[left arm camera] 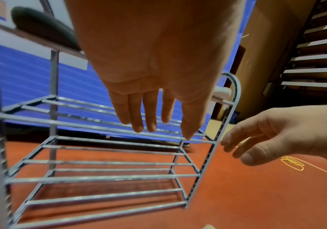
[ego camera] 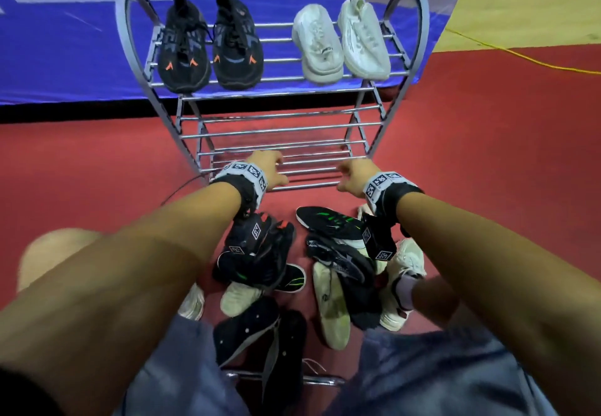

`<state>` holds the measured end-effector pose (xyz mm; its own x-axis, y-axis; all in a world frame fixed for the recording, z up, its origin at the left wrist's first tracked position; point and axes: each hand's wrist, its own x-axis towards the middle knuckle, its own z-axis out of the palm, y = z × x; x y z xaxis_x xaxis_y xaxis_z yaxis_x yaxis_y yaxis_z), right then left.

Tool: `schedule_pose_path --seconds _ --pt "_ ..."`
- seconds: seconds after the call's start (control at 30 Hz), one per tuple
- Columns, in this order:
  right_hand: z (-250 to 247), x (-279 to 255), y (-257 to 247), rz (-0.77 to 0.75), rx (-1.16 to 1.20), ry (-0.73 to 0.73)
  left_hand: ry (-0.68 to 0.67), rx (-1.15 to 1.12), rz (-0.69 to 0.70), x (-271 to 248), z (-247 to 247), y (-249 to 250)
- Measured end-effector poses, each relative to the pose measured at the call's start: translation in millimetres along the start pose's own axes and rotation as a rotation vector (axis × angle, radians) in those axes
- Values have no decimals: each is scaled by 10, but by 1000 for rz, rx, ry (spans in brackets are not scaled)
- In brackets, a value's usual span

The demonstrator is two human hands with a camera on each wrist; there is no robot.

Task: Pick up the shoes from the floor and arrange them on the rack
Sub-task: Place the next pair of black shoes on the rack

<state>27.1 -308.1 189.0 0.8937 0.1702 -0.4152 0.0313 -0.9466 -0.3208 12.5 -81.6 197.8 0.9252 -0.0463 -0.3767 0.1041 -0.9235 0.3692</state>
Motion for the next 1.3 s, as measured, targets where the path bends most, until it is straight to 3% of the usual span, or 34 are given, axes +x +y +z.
schedule_pose_path --seconds 0.3,0.67,0.8,0.93,1.07,1.3 --pt "1045 272 260 109 -31 -239 -157 -66 -153 180 983 -797" --pt "2347 573 137 180 221 -408 -256 -61 -359 300 1794 -1731" --pt "2638 674 75 176 313 -456 -276 -18 -408 405 2004 -1917" --pt "2916 736 44 358 567 -424 -230 -15 -469 504 2222 -2046" --pt "3185 829 13 433 785 -437 -242 -36 -555 603 2361 -2126" --pt "3892 1230 377 438 791 -512 -287 -193 -591 713 2568 -2275"
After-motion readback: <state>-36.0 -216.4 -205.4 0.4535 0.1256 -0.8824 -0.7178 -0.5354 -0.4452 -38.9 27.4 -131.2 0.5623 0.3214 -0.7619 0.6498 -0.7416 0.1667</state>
